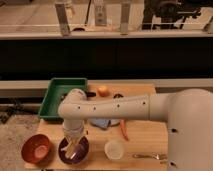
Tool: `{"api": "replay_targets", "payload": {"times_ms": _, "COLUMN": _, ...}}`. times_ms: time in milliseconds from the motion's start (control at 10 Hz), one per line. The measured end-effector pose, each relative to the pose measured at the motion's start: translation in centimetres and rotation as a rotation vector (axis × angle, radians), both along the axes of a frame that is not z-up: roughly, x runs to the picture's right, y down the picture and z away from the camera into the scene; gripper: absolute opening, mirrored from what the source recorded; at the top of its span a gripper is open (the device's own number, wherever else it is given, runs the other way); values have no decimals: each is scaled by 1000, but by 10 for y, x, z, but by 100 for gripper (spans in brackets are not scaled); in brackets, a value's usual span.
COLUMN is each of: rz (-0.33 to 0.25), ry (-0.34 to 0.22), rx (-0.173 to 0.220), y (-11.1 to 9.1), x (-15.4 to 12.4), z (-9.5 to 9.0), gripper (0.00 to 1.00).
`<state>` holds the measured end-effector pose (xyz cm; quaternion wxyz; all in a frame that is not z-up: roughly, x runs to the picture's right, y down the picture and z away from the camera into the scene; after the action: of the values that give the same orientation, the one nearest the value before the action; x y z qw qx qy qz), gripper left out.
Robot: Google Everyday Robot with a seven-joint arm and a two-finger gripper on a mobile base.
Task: Place banana in purple bowl
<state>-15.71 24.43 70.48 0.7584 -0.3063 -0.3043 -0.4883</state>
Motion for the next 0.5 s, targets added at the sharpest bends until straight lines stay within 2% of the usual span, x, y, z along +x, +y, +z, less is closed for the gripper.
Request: {"api": "replay_targets", "payload": {"times_ms": 500, "rz": 9, "ry": -92, "rx": -81, "y": -9, "x": 0, "z": -17, "gripper": 80}}
